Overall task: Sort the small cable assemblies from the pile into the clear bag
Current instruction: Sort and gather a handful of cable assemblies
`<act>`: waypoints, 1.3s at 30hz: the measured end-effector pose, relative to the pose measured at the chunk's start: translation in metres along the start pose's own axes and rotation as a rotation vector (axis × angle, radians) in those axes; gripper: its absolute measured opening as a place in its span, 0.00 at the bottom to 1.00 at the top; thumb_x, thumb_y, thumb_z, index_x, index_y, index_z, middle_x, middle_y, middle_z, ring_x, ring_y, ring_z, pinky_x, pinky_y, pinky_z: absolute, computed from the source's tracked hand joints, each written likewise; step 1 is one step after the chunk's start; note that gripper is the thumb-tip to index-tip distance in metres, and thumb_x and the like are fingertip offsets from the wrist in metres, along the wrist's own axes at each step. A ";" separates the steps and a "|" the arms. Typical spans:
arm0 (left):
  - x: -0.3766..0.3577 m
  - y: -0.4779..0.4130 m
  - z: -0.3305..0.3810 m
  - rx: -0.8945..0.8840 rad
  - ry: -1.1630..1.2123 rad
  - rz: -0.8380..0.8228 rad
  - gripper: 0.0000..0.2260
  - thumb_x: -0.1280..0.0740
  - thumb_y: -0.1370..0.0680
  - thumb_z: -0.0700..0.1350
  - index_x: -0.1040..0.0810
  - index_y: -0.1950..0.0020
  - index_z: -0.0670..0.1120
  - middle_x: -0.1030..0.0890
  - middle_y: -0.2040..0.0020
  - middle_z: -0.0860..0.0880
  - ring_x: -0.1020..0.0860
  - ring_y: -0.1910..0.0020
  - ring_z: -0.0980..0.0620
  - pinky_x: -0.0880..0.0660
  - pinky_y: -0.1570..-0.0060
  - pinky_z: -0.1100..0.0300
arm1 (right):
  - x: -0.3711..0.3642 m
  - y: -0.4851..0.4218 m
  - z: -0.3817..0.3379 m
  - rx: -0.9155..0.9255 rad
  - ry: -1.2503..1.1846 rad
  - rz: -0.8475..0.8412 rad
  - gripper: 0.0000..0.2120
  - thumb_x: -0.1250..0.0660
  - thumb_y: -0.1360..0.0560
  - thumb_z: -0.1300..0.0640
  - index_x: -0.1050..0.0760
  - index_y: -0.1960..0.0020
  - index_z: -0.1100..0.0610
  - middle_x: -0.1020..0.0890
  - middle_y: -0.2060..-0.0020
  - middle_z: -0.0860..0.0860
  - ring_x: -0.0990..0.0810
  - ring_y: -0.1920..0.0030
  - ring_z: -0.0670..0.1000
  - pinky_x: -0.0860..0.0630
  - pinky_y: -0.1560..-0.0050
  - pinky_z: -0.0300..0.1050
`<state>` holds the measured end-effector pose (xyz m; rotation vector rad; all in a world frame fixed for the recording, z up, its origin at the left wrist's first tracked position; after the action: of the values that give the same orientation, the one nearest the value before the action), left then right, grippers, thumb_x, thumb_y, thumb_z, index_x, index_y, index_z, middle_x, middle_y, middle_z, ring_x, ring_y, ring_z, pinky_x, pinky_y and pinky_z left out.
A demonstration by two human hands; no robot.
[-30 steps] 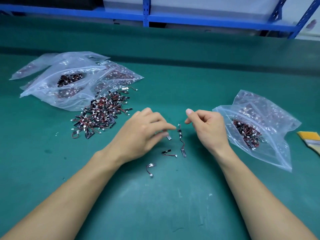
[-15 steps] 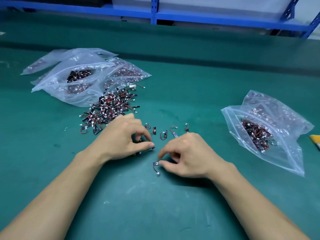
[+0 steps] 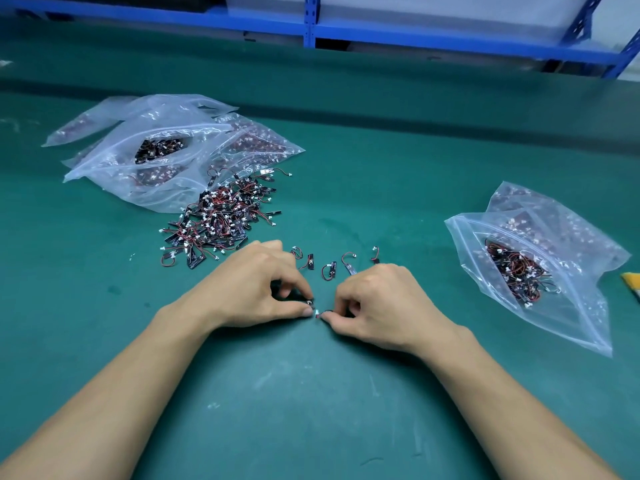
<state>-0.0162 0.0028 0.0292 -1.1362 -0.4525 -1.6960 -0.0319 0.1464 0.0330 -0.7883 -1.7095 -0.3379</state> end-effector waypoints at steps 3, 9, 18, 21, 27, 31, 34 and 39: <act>0.000 0.000 0.004 -0.034 0.033 -0.014 0.06 0.24 0.29 0.59 0.14 0.55 0.59 0.25 0.67 0.57 0.28 0.63 0.57 0.27 0.58 0.51 | 0.000 -0.003 0.002 -0.040 0.019 0.056 0.12 0.29 0.27 0.44 0.20 0.64 0.51 0.19 0.69 0.47 0.22 0.64 0.54 0.29 0.66 0.45; 0.020 0.006 -0.005 0.010 0.062 0.090 0.07 0.27 0.28 0.57 0.14 0.56 0.56 0.23 0.68 0.57 0.26 0.62 0.55 0.27 0.59 0.55 | 0.007 0.000 0.012 -0.122 -0.061 0.122 0.11 0.28 0.28 0.44 0.21 0.64 0.49 0.29 0.76 0.42 0.27 0.68 0.48 0.29 0.66 0.44; 0.027 0.017 -0.033 0.154 0.126 -0.015 0.07 0.19 0.34 0.53 0.15 0.60 0.59 0.22 0.68 0.55 0.23 0.60 0.53 0.31 0.60 0.66 | 0.014 0.003 0.029 -0.115 -0.117 -0.046 0.03 0.26 0.29 0.48 0.17 0.58 0.46 0.30 0.78 0.41 0.29 0.69 0.44 0.25 0.60 0.45; 0.022 0.017 -0.035 0.160 0.123 -0.050 0.08 0.18 0.34 0.51 0.14 0.60 0.58 0.22 0.68 0.55 0.23 0.61 0.53 0.34 0.58 0.73 | 0.013 0.003 0.034 -0.137 -0.094 -0.078 0.04 0.27 0.29 0.49 0.18 0.61 0.46 0.29 0.78 0.42 0.30 0.71 0.42 0.27 0.62 0.43; 0.022 0.017 -0.041 0.201 0.113 -0.056 0.06 0.19 0.33 0.51 0.15 0.60 0.59 0.21 0.67 0.55 0.23 0.61 0.53 0.29 0.60 0.65 | 0.014 0.007 0.042 -0.169 -0.056 -0.144 0.06 0.28 0.32 0.51 0.24 0.66 0.47 0.28 0.78 0.44 0.28 0.68 0.45 0.38 0.67 0.36; 0.020 0.017 -0.044 0.230 0.093 -0.024 0.06 0.21 0.31 0.50 0.16 0.62 0.58 0.21 0.68 0.56 0.23 0.62 0.53 0.28 0.61 0.63 | 0.017 0.008 0.043 -0.182 -0.071 -0.123 0.13 0.27 0.32 0.46 0.27 0.70 0.49 0.26 0.75 0.39 0.27 0.68 0.44 0.34 0.67 0.40; 0.018 0.015 -0.041 0.224 0.063 -0.003 0.06 0.21 0.31 0.51 0.17 0.63 0.56 0.22 0.68 0.56 0.23 0.63 0.53 0.27 0.61 0.62 | 0.020 0.006 0.039 -0.170 -0.103 -0.055 0.13 0.26 0.32 0.45 0.25 0.68 0.49 0.27 0.77 0.42 0.28 0.69 0.45 0.30 0.65 0.42; 0.020 0.013 -0.035 0.214 0.014 0.048 0.09 0.24 0.31 0.56 0.19 0.66 0.54 0.24 0.69 0.55 0.25 0.64 0.54 0.26 0.60 0.56 | 0.013 0.002 0.017 -0.060 -0.114 -0.036 0.09 0.26 0.30 0.41 0.18 0.58 0.45 0.30 0.77 0.42 0.30 0.69 0.46 0.29 0.63 0.42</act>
<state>-0.0220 -0.0390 0.0268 -0.9713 -0.5785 -1.5719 -0.0446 0.1627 0.0395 -0.8350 -1.8294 -0.3764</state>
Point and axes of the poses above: each hand's wrist, its own y-axis away from the middle knuckle, its own x-axis out of the back of the hand, z = x × y, the point moved 7 cm from there along -y, towards the middle knuckle
